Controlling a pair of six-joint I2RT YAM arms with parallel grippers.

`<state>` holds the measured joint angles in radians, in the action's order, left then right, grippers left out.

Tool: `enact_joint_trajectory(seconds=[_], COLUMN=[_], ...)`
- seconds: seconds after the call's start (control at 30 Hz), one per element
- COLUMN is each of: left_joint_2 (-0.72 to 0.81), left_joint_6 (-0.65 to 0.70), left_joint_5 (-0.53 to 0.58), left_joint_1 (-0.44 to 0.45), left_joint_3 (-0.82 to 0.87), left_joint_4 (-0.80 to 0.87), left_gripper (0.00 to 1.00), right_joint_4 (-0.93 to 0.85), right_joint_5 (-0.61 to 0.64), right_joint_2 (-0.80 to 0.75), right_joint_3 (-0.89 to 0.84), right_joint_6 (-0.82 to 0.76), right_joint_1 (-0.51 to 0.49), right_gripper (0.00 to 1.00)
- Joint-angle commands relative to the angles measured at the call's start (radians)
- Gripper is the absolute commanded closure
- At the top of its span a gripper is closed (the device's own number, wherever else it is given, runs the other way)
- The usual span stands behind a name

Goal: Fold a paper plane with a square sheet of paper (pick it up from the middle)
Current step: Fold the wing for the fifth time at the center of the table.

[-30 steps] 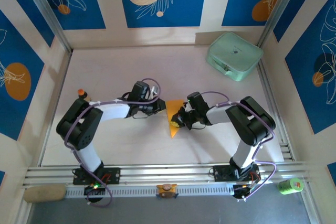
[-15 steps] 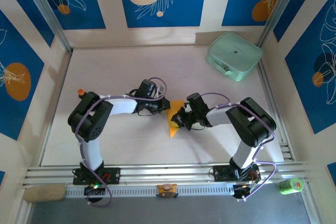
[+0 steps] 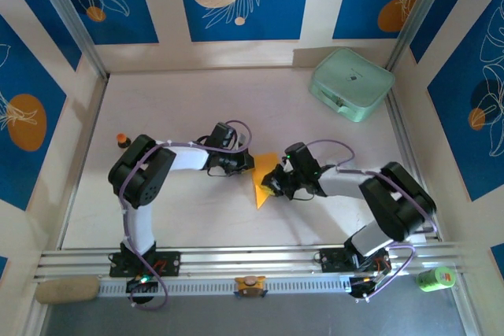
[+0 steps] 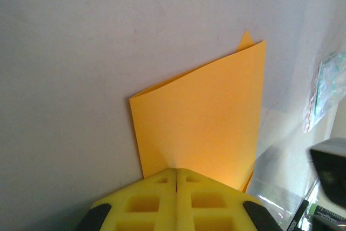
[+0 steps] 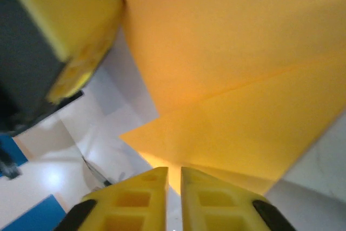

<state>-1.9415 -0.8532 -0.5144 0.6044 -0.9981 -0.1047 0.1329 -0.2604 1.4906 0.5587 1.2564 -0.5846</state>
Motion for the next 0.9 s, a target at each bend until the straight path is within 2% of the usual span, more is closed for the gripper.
enact_joint_trajectory(seconds=[0.0,0.13,0.3,0.6,0.87], left_joint_2=[-0.020,-0.016,-0.012,-0.010,-0.008], left_joint_6=[0.060,0.099,0.141,0.138,0.132], left_joint_5=[0.005,-0.042,-0.091,-0.101,-0.095], left_joint_1=[0.008,0.008,0.007,0.007,0.008], left_joint_3=[0.048,0.059,0.047,0.042,0.045], left_joint_4=[0.067,0.059,0.059,0.054,0.053], left_gripper=[0.96,0.96,0.96,0.96,0.96], right_joint_4=[-0.130,-0.167,-0.134,-0.172,-0.284], right_joint_5=[0.085,0.046,-0.082,-0.114,-0.041], right_joint_2=[-0.084,-0.113,-0.062,0.055,0.082], right_joint_3=[-0.013,-0.028,-0.021,0.054,0.094], right_joint_6=[-0.107,-0.171,-0.223,-0.268,-0.273], right_joint_1=[0.042,0.125,0.201,0.200,0.190], right_gripper=[0.73,0.63,0.61,0.62,0.63])
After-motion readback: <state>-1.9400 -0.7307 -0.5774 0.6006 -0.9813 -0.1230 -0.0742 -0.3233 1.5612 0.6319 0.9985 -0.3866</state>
